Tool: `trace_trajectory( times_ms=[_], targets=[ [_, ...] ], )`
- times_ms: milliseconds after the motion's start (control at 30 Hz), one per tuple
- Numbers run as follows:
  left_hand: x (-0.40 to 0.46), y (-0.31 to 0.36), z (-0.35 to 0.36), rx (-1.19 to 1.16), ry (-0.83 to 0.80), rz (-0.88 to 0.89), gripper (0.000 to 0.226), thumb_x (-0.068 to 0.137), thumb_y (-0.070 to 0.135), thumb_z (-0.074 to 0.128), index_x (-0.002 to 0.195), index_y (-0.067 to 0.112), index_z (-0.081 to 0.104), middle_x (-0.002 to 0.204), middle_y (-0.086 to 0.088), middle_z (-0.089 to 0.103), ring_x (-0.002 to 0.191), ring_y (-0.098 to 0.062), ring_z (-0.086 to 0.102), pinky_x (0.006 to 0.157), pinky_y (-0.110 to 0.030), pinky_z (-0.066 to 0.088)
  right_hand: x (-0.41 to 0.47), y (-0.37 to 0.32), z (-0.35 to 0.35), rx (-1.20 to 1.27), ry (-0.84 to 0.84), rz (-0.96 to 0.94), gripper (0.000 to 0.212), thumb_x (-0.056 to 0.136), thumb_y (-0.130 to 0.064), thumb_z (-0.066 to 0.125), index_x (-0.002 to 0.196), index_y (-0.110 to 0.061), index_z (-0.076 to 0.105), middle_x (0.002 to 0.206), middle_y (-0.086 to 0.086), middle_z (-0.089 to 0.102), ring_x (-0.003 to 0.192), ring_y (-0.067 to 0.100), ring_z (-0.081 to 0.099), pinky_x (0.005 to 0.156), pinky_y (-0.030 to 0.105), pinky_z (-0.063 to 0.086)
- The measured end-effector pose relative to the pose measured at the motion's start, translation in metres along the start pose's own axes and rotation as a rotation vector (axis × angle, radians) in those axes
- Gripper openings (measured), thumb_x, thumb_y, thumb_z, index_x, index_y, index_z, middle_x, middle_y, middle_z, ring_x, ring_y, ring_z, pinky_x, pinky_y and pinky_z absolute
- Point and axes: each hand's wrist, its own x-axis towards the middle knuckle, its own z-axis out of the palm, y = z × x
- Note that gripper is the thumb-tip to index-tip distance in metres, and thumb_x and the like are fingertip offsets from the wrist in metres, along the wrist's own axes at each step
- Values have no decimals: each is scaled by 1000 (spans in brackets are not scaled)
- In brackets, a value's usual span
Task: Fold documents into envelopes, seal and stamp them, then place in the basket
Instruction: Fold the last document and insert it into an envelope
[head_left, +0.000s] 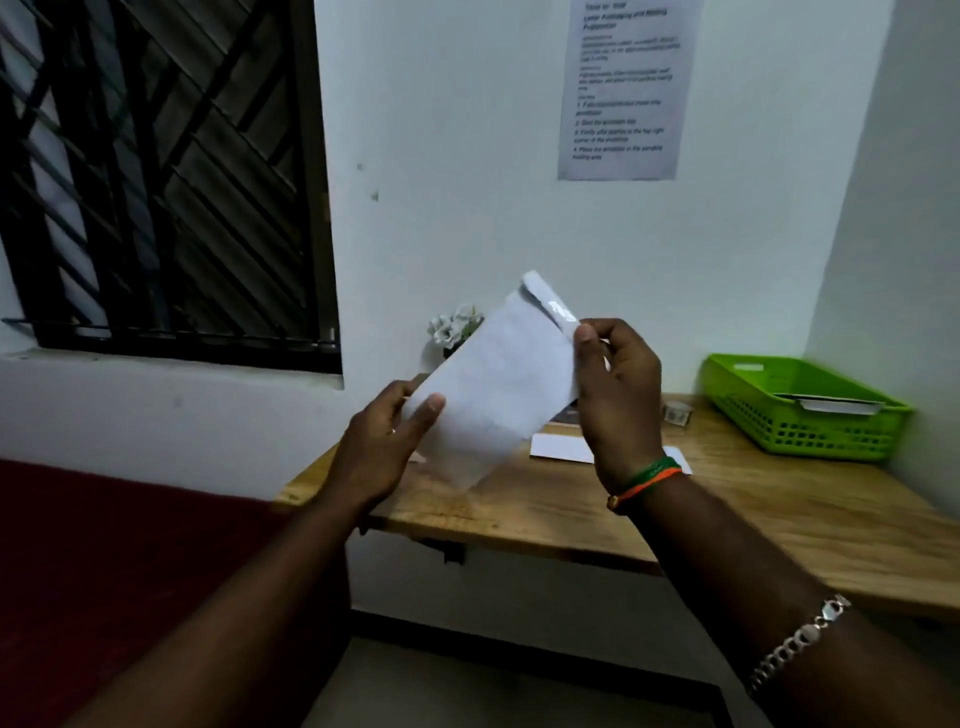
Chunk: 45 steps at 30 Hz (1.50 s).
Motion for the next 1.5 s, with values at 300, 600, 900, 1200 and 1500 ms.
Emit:
trace_trajectory(
  times_ms=[300, 600, 900, 1200, 1500],
  targets=[
    [88, 36, 36, 421, -5, 244, 13, 100, 45, 47, 108, 39, 57, 108, 18, 65, 112, -18, 59, 93, -42, 31, 29, 57, -71, -79, 2, 357, 27, 90, -29, 73, 114, -24, 62, 88, 6, 68, 76, 14, 66, 49, 29, 53],
    [125, 25, 87, 810, -89, 306, 33, 99, 53, 49, 131, 48, 51, 136, 9, 52, 135, -23, 42, 109, -50, 23, 69, 100, -94, -206, -51, 567, 24, 80, -2, 58, 97, -13, 69, 101, 14, 72, 85, 29, 68, 61, 48, 62],
    [113, 43, 179, 559, -469, 324, 142, 44, 86, 69, 158, 42, -2, 159, 7, 32, 147, -20, 28, 123, -57, 15, 92, 120, -88, -2, -235, 803, 23, 89, -1, 59, 109, -3, 69, 110, 23, 71, 91, 32, 69, 62, 35, 59],
    [115, 1, 194, 443, -407, 465, 111, 48, 61, 73, 148, 48, 27, 121, 23, 38, 118, -12, 42, 101, -43, 43, 93, 149, -108, 165, -562, 779, 25, 99, -19, 62, 122, -21, 71, 117, 8, 74, 101, 20, 73, 78, 34, 60],
    [107, 15, 194, 627, -358, 612, 129, 52, 76, 64, 161, 38, 7, 150, 10, 31, 128, -19, 37, 104, -40, 31, 86, 152, -107, -11, -485, 668, 22, 94, -15, 67, 115, -16, 73, 105, 9, 78, 82, 19, 74, 56, 27, 54]
  ],
)
